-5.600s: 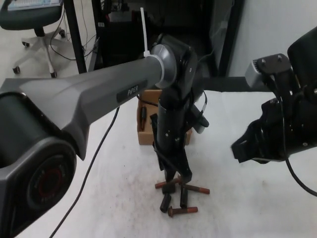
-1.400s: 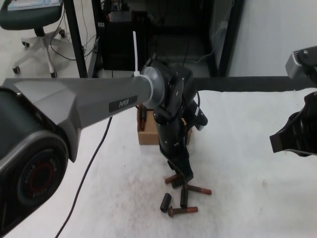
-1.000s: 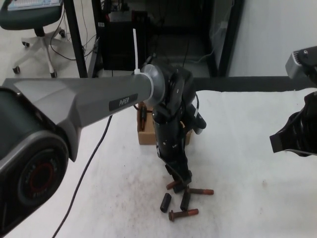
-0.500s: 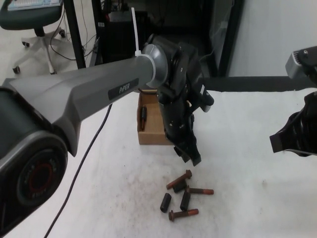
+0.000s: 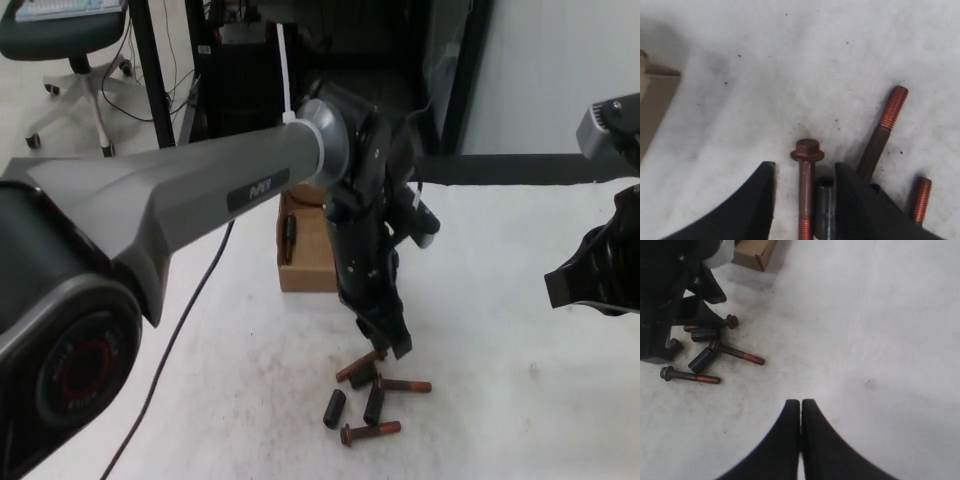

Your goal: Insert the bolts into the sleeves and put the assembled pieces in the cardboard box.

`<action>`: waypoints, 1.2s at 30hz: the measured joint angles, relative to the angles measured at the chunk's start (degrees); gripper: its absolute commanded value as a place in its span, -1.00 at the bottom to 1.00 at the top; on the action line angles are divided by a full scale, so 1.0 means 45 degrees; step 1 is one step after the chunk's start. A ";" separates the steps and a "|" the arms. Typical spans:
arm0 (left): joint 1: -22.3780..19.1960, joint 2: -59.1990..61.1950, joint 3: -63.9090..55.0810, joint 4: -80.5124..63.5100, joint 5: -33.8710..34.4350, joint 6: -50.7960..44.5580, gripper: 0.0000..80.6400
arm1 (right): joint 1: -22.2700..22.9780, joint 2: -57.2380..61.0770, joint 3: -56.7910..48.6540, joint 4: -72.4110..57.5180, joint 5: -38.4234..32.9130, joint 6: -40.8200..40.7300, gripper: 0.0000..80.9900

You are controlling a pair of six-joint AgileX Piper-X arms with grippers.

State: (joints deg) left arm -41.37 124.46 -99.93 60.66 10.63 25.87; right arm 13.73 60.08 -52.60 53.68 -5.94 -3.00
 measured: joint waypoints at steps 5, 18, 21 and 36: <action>0.0000 0.0000 0.0535 0.0029 -0.0340 0.0127 -0.10 | 0.0000 0.0000 0.0000 0.0000 0.0000 0.0000 -0.98; 0.0000 0.0000 0.0561 -0.0826 -0.0747 0.0217 -0.10 | 0.0000 0.0000 0.0000 0.0000 0.0000 0.0000 -0.98; 0.0000 0.0000 0.0561 -0.1040 -0.0758 0.0217 -0.10 | 0.0000 0.0000 0.0000 0.0000 0.0000 0.0000 -0.98; 0.0699 -0.0087 0.0588 -0.1224 -0.1692 -0.0258 -0.10 | 0.0000 0.0000 0.0000 0.0205 0.0000 -0.0150 -0.98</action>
State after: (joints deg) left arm -38.23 124.07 -97.28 55.16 3.01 24.70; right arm 13.73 60.08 -52.60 54.60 -5.94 -3.68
